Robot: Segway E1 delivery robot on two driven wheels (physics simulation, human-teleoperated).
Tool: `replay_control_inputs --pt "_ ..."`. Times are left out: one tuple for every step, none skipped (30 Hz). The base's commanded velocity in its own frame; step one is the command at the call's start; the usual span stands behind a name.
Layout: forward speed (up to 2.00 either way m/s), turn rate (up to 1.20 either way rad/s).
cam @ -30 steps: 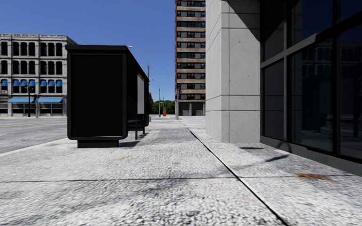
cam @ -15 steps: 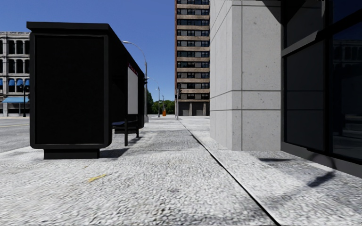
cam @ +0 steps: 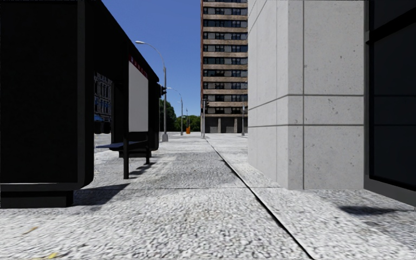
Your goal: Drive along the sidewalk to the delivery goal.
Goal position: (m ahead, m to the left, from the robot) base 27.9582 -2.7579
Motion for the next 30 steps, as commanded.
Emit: replay_control_inputs --pt "2.00 0.00" --pt "2.00 0.00" --pt "2.00 0.00" --pt "2.00 0.00" --pt "2.00 0.00" --pt "2.00 0.00" --pt "2.00 0.00" --pt "2.00 0.00" --pt "2.00 0.00" --pt "2.00 0.00" --pt "2.00 0.00" --pt "2.00 0.00" --pt "2.00 0.00" --pt "2.00 0.00" --pt "2.00 0.00" --pt "2.00 0.00" --pt "2.00 0.00" --pt "2.00 0.00" --pt "2.00 0.00" --pt "2.00 0.00" --pt "2.00 0.00" --pt "2.00 0.00" --pt "2.00 0.00" --pt "2.00 0.00" --pt "2.00 0.00" --pt "2.00 0.00" --pt "2.00 0.00" --pt "2.00 0.00" --pt "2.00 0.00" --pt "2.00 0.00"
